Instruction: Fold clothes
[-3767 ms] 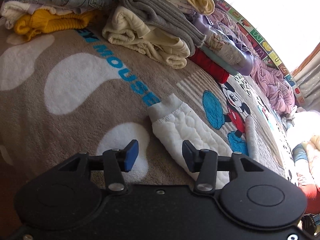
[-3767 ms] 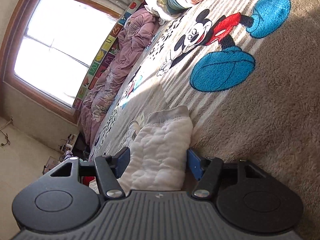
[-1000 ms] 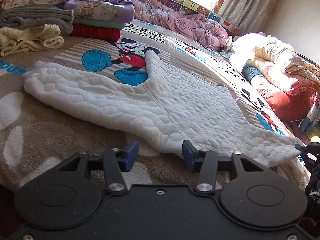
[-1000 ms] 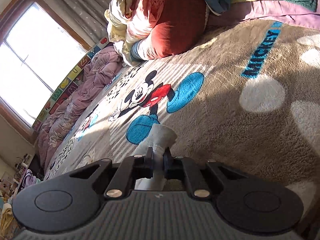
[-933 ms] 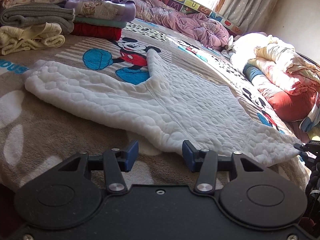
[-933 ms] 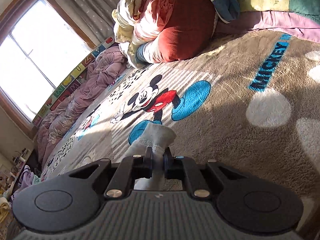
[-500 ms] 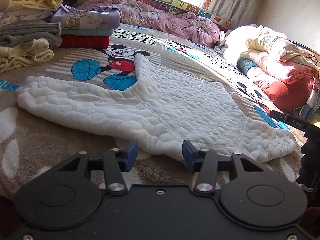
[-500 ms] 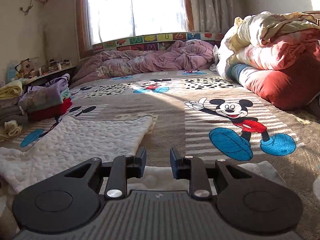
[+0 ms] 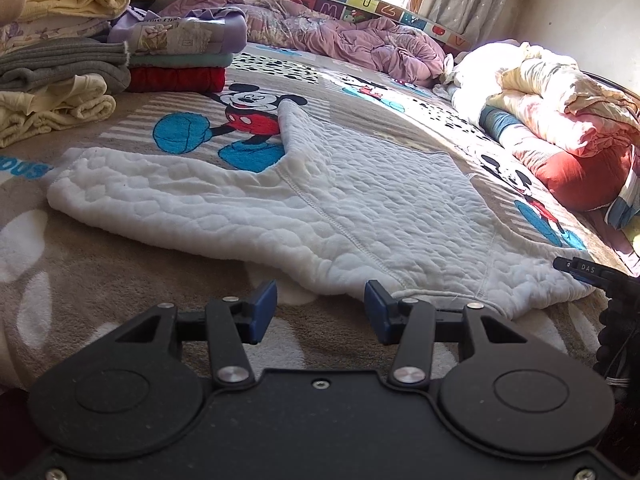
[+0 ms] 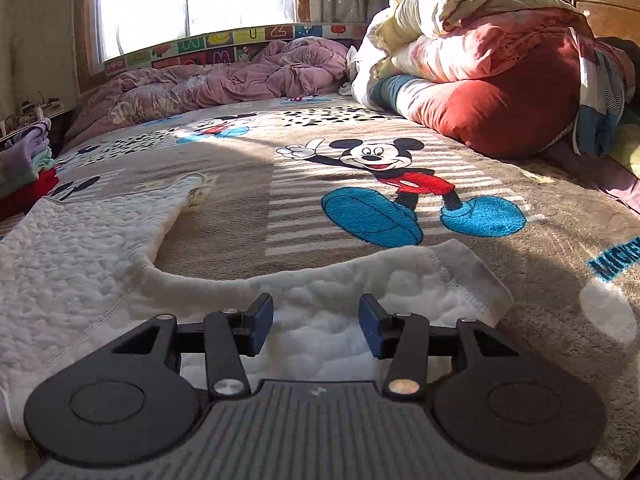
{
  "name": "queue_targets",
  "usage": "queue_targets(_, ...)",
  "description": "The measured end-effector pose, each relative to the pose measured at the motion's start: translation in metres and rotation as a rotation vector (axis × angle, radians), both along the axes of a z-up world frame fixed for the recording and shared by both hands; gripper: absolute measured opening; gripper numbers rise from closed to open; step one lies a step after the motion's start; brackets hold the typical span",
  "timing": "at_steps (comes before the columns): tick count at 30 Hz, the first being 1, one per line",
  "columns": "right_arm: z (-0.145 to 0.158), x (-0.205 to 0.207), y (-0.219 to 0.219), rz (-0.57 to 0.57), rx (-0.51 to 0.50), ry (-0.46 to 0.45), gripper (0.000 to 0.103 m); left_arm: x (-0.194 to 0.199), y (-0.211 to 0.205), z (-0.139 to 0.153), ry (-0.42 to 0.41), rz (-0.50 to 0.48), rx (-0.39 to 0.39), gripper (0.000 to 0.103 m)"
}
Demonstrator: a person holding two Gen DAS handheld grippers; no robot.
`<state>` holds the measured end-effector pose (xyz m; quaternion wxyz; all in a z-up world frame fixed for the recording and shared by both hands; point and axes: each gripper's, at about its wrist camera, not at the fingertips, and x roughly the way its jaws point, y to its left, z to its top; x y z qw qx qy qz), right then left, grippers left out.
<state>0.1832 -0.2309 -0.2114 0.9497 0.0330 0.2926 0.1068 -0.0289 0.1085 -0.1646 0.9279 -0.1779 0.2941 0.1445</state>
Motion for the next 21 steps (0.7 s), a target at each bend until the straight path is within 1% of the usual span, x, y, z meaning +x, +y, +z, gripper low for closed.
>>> queue_targets(2, -0.007, 0.002, -0.037, -0.074, 0.104, 0.032, 0.025, -0.001, 0.003, 0.002, -0.01, 0.01, 0.0, 0.047)
queue_targets(3, -0.006, -0.001, -0.043, -0.101, 0.095, 0.027, 0.011, -0.002, 0.005, 0.003, -0.013, 0.019, 0.0, 0.047)
queue_targets(4, -0.004, -0.004, -0.05, -0.128, 0.087, 0.022, 0.009, -0.002, 0.008, 0.005, -0.015, 0.028, 0.0, 0.047)
queue_targets(5, -0.002, -0.008, -0.053, -0.144, 0.083, 0.014, 0.01, -0.001, 0.01, 0.006, -0.018, 0.035, -0.003, 0.047)
queue_targets(6, 0.003, -0.01, -0.049, -0.13, 0.091, -0.002, 0.016, 0.001, 0.012, 0.009, -0.022, 0.038, 0.0, 0.047)
queue_targets(7, 0.008, -0.013, -0.045, -0.116, 0.099, -0.018, 0.027, 0.004, 0.014, 0.011, -0.024, 0.037, 0.007, 0.047)
queue_targets(8, 0.012, -0.016, -0.042, -0.101, 0.107, -0.035, 0.034, 0.007, 0.015, 0.014, -0.026, 0.031, 0.023, 0.047)
queue_targets(9, 0.017, -0.019, -0.038, -0.087, 0.115, -0.051, 0.036, 0.013, 0.016, 0.016, -0.028, 0.022, 0.043, 0.047)
queue_targets(10, 0.022, -0.021, -0.032, -0.062, 0.123, -0.065, 0.036, 0.019, 0.018, 0.019, -0.031, 0.013, 0.062, 0.047)
queue_targets(11, 0.029, -0.02, -0.021, -0.004, 0.129, -0.072, 0.036, 0.026, 0.019, 0.021, -0.031, 0.004, 0.082, 0.047)
queue_targets(14, 0.046, -0.018, 0.025, 0.193, 0.128, -0.074, 0.036, 0.053, 0.025, 0.024, -0.016, -0.024, 0.148, 0.046)
queue_targets(16, 0.053, -0.013, 0.063, 0.317, 0.096, -0.065, 0.036, 0.076, 0.032, 0.025, 0.006, -0.039, 0.176, 0.046)
queue_targets(17, 0.056, -0.011, 0.081, 0.371, 0.081, -0.061, 0.034, 0.089, 0.038, 0.025, 0.015, -0.044, 0.177, 0.046)
queue_targets(19, 0.059, -0.005, 0.113, 0.434, 0.057, -0.055, 0.032, 0.114, 0.05, 0.027, 0.03, -0.049, 0.165, 0.046)
queue_targets(21, 0.061, 0.006, 0.138, 0.472, 0.055, -0.028, 0.032, 0.142, 0.066, 0.028, 0.042, -0.046, 0.128, 0.046)
